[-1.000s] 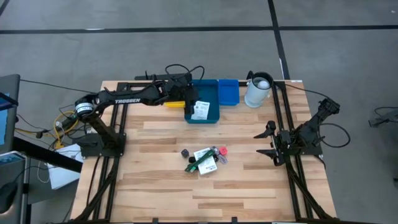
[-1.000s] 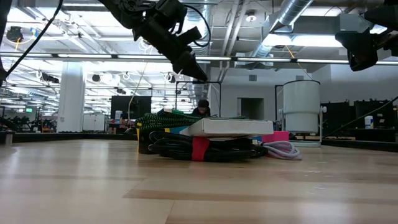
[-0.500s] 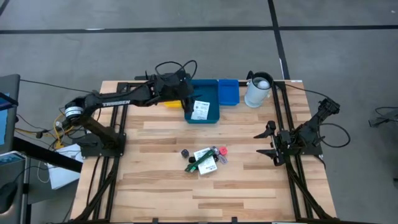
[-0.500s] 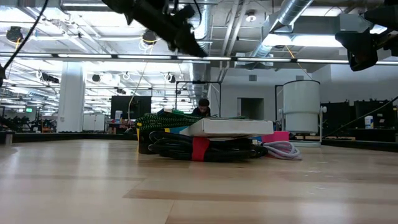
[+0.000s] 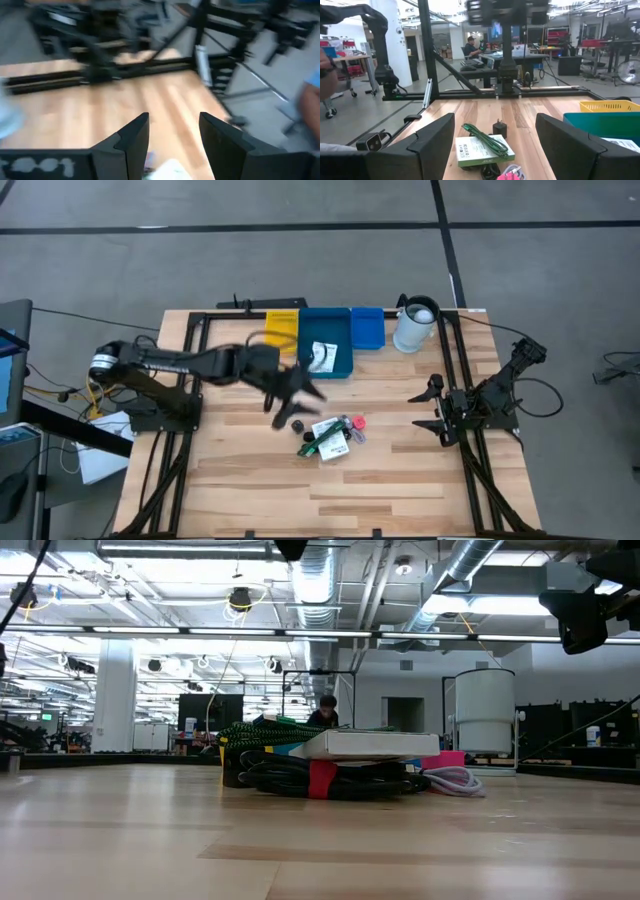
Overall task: Pick and place items into bin
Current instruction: Put the white box into the dark blue bin
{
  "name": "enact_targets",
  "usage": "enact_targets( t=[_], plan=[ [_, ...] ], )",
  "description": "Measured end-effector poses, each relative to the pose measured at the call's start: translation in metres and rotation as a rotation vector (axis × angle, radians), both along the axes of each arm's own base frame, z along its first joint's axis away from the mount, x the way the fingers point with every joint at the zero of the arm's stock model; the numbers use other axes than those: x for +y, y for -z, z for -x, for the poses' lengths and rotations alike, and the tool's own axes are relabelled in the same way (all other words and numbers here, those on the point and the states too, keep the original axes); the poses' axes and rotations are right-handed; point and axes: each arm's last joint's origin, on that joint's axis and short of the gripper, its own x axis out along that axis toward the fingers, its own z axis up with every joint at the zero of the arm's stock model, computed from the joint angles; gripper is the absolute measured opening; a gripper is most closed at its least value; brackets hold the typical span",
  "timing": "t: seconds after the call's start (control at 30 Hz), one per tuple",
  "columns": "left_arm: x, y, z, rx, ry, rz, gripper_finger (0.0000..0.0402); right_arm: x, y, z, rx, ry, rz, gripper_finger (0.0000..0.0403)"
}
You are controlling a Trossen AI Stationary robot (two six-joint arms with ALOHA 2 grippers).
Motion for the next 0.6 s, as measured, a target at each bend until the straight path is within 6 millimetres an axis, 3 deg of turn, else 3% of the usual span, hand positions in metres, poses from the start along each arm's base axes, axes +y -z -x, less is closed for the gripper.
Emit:
enact_targets(
  t=[0.3, 0.6],
  plan=[
    [-0.064, 0.026, 0.008, 0.183, 0.087, -0.096, 0.0164, 0.0, 0.0, 0.0, 0.001, 0.0, 0.001, 0.0276],
    [-0.098, 0.051, 0.003, 0.289, 0.111, -0.086, 0.0164, 0.0, 0.001, 0.0, 0.005, 0.0, 0.005, 0.0276]
  ],
)
